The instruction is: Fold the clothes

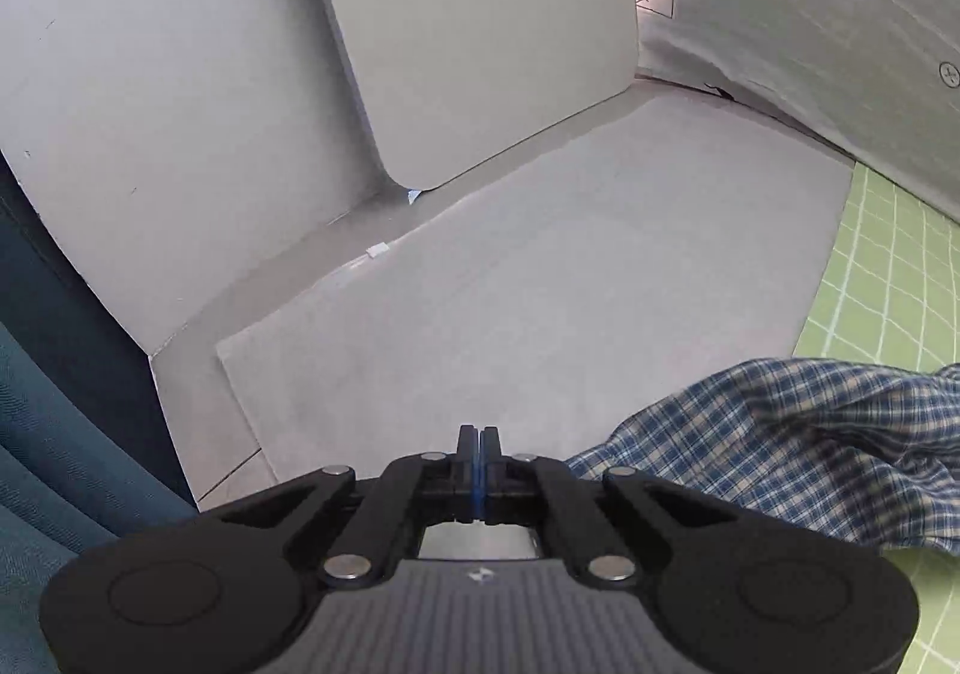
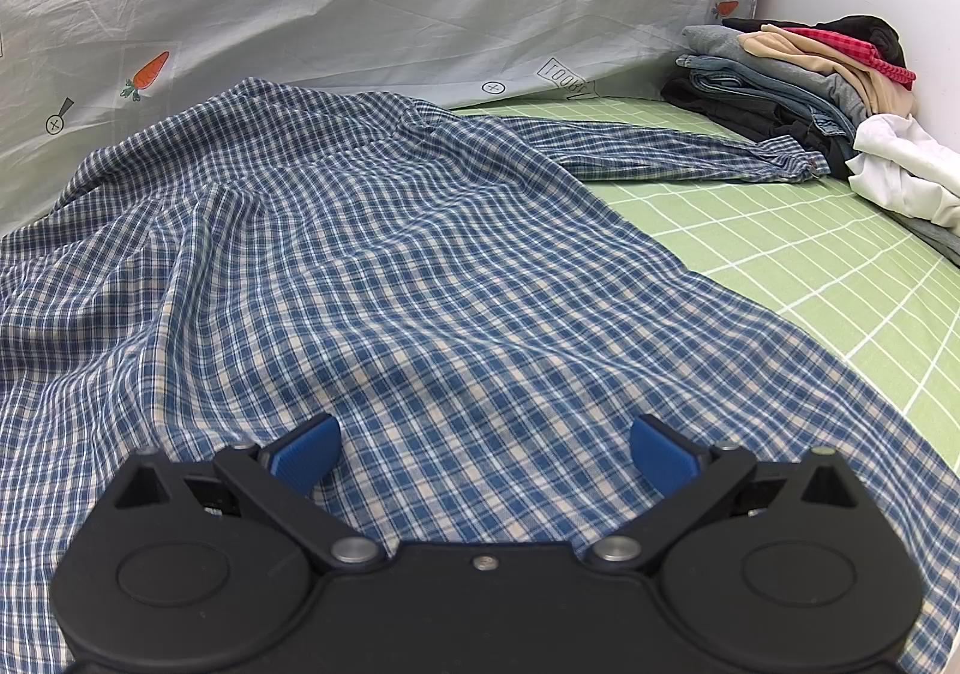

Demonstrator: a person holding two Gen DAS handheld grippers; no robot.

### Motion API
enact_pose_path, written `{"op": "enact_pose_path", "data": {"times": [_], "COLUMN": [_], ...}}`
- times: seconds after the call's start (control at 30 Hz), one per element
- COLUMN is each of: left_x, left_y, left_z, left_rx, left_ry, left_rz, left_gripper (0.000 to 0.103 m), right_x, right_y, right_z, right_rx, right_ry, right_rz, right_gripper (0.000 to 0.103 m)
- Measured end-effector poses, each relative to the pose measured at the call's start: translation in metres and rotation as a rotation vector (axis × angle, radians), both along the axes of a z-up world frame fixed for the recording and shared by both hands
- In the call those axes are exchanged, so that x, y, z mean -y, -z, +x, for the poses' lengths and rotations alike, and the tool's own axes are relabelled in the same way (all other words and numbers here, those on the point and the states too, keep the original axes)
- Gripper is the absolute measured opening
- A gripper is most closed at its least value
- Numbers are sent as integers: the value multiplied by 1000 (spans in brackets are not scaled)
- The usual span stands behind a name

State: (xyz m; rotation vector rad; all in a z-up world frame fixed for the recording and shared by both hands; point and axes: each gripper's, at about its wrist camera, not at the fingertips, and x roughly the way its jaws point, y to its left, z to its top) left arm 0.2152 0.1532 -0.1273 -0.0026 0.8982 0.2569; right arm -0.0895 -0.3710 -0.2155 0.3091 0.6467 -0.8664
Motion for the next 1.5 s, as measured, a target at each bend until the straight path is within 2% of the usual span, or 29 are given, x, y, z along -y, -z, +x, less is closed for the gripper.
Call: {"op": "enact_pose_path", "data": {"times": [0.1, 0.2, 0.33, 0.5, 0.6, 0.73, 0.83, 0.93, 1.07, 1.13, 1.27, 1.33, 1.5], "left_x": [12, 40, 68, 76, 68, 59, 55, 60, 60, 55, 44, 40, 30], "left_y": [0, 13, 32, 40, 39, 39, 37, 37, 38, 38, 38, 39, 38], "left_z": [-4, -9, -12, -8, -7, -9, -9, -10, -13, -13, -12, -12, -13], "left_rx": [-11, -53, -111, -116, -130, -138, -150, -165, -171, -175, -189, -193, -190], "left_ry": [95, 171, 220, 244, 214, 191, 202, 217, 220, 211, 198, 199, 152], "left_rz": [-94, -114, -133, -56, -24, 60, 72, 123, 177, 189, 237, 266, 241], "left_gripper": [4, 20, 22, 33, 34, 52, 52, 53, 60, 68, 69, 73, 77], "right_x": [0, 1, 1, 1, 1, 1, 0, 0, -1, -1, -2, -2, -2], "right_y": [0, 0, 0, 0, 0, 0, 0, 0, -1, 0, 0, 0, 0], "right_z": [0, 0, 0, -1, -1, 0, -1, -1, -1, -1, -2, -2, -2], "right_rx": [0, 0, 0, 0, 0, 0, 1, 1, 2, 2, 2, 2, 0], "right_ry": [-1, -1, -2, -2, -2, -1, -2, -1, -1, -2, -2, -1, -2], "right_rz": [0, 0, 0, 0, 0, 0, 0, 1, 1, 1, 1, 0, 0], "right_gripper": [103, 103, 103, 103, 103, 103, 103, 103, 103, 103, 103, 103, 103]}}
